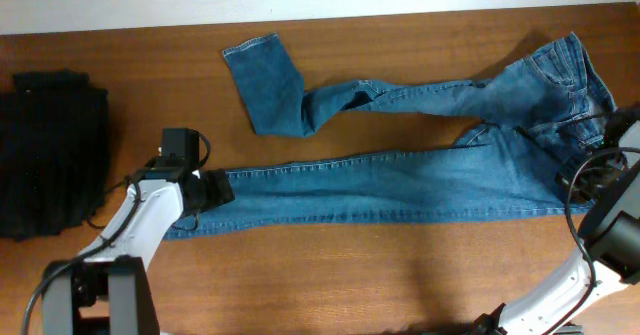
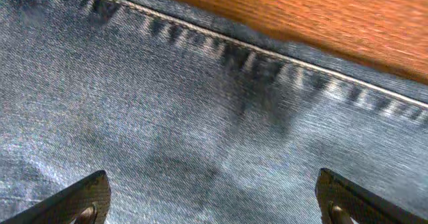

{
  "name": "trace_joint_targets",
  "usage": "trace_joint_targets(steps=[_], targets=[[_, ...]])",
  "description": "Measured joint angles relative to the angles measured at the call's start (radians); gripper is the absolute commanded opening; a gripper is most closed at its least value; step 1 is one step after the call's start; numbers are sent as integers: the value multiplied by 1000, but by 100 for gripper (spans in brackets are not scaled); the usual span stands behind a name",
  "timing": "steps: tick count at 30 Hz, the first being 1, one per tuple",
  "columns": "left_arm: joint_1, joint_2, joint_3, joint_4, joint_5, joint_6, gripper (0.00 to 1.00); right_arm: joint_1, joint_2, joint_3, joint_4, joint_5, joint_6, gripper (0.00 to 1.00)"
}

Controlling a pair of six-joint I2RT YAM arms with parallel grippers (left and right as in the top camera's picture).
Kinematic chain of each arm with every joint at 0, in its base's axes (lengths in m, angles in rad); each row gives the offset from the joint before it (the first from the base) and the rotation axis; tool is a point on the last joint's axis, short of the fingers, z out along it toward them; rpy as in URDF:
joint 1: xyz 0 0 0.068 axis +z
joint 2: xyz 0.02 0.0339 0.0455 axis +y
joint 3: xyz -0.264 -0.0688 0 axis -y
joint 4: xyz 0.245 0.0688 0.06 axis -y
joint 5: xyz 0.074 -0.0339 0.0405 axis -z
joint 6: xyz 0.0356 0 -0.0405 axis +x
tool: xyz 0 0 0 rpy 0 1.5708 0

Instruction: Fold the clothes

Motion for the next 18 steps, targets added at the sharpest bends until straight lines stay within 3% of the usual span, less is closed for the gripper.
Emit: trace_joint_targets(steps=[8, 13, 15, 18], targets=[[28, 80, 9, 19, 17, 5, 97, -27, -10, -12, 10, -46, 43, 4], [86, 93, 23, 21, 27, 3, 89, -51, -10, -12, 10, -93, 60, 4], [129, 95, 26, 28, 36, 2, 80, -59, -10, -12, 10, -108, 62, 4], [191, 97, 27, 48, 46, 8, 80, -65, -10, -12, 10, -119, 66, 4]])
